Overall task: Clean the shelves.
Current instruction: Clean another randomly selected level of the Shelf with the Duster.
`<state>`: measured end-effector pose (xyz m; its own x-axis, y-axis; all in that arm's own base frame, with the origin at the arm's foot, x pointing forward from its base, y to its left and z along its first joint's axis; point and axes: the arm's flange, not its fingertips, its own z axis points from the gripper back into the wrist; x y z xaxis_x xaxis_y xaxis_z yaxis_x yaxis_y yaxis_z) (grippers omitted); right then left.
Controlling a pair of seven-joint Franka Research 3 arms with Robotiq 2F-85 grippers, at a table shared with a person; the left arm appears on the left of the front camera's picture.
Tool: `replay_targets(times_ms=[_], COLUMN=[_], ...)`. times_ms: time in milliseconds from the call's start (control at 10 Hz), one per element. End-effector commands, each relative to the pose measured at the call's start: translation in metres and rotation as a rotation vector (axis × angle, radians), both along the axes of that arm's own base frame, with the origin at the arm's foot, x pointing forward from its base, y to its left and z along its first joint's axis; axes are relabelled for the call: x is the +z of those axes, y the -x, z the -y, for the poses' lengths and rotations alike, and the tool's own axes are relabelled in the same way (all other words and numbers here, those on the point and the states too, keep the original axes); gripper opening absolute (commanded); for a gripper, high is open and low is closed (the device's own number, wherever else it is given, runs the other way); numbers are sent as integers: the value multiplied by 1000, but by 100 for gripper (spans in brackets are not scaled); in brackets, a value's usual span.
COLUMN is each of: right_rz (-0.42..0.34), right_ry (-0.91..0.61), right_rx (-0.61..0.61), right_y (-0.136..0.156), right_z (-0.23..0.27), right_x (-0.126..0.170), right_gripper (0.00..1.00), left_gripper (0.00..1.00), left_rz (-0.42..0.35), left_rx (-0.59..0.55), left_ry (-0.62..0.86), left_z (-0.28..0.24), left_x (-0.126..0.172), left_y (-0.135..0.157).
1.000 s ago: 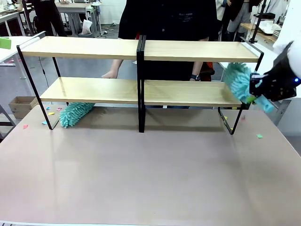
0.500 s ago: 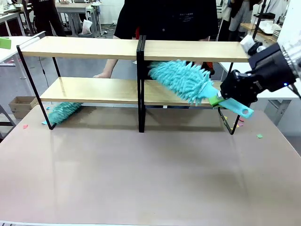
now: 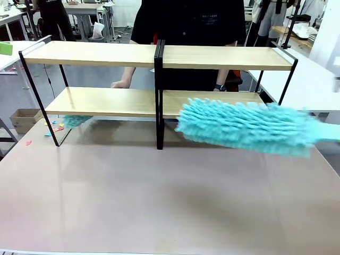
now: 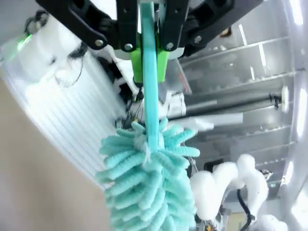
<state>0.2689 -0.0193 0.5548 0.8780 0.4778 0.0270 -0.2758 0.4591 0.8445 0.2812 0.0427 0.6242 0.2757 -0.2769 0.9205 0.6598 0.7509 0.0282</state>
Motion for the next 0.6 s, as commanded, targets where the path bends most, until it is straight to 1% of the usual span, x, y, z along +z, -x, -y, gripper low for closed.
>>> replay_targets(times_ms=[0, 100, 200, 300, 400, 500], right_rz=[5, -9, -47, -95, -120, -138], right_ry=[39, -8, 6, 6, -36, -26], right_rx=[91, 93, 172, 181, 22, -14], right_y=[21, 34, 50, 64, 72, 81], right_z=[56, 84, 112, 140, 166, 181], right_x=[13, 10, 3, -5, -11, -18], right_gripper=[12, 12, 12, 12, 12, 12], left_gripper=[100, 100, 100, 100, 100, 100], left_rz=[-3, -3, -3, -3, -3, -3], left_rx=[-4, -4, -4, -4, -4, -4], left_ry=[-1, -1, -1, -1, -1, -1], left_z=[0, 0, 0, 0, 0, 0], left_x=[0, 0, 0, 0, 0, 0], left_y=[0, 0, 0, 0, 0, 0])
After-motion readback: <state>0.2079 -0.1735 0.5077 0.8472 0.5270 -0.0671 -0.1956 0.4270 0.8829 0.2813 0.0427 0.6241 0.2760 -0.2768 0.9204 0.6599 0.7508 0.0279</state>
